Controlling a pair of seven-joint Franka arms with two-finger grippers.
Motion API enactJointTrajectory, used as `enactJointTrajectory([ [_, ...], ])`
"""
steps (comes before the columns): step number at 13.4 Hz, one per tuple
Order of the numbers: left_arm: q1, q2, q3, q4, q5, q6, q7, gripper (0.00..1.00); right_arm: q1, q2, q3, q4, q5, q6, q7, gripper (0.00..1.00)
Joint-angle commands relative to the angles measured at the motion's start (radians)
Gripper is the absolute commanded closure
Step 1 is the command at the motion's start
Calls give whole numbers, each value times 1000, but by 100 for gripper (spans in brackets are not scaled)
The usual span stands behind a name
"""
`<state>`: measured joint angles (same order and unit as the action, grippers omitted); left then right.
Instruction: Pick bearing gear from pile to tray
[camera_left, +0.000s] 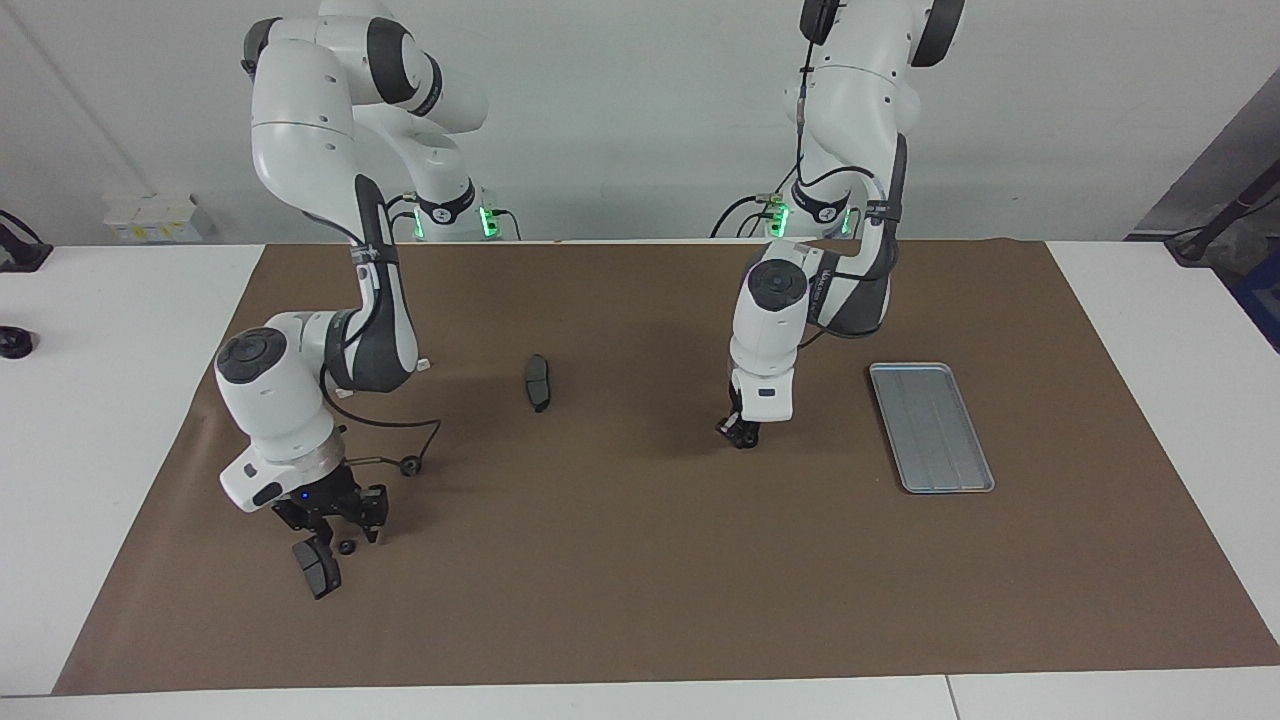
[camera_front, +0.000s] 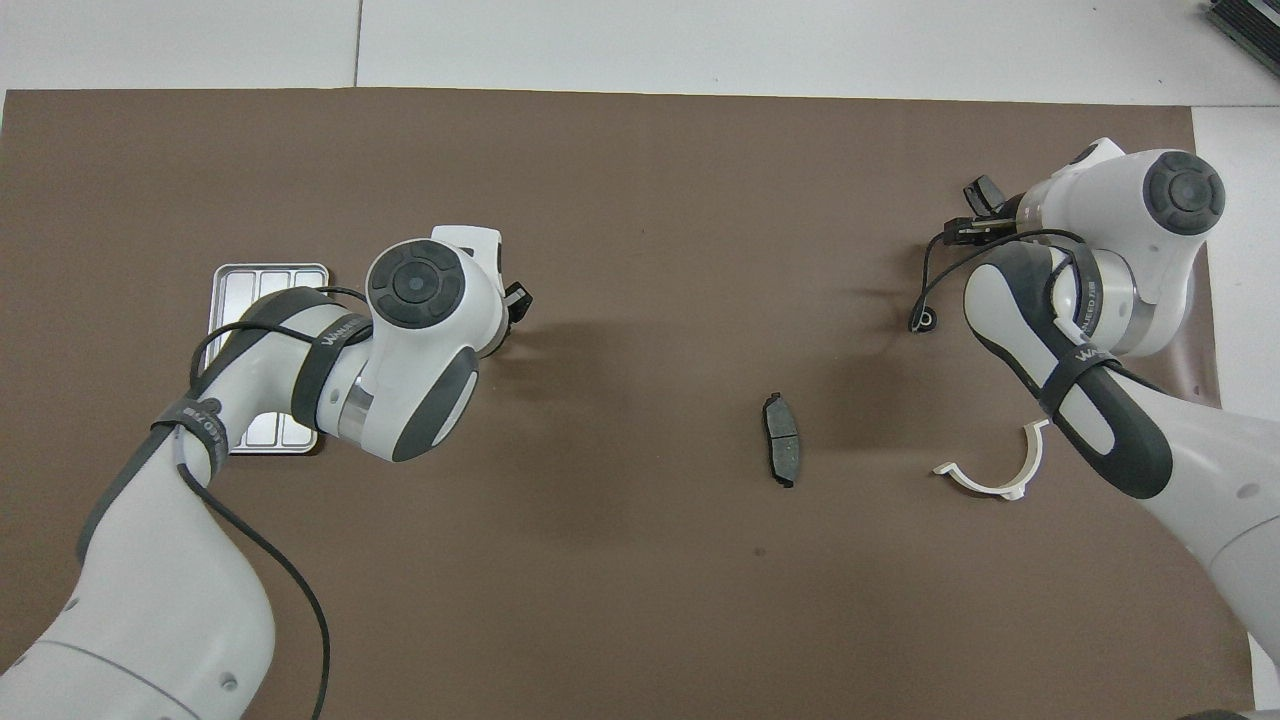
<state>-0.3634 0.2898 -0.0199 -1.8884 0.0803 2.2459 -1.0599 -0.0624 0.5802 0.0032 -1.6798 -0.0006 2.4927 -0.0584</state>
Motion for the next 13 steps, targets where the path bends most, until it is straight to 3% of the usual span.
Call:
enactJointTrajectory([
  [1,136,-148,-6,-34,-63,-116,221,100,-11,-34,12,-47,11,49,12,48],
  [4,283,-185,-5,-32,-83,-170,432,100,-11,-33,12,-47,11,69,15,52],
  [8,452,-188,-5,-96,-126,-74,697,100,-11,-34,12,-66,11,97,25,57],
  [13,443,-167,-3,-273,-129,165,722,100,-10,-36,12,-75,11,104,26,76],
])
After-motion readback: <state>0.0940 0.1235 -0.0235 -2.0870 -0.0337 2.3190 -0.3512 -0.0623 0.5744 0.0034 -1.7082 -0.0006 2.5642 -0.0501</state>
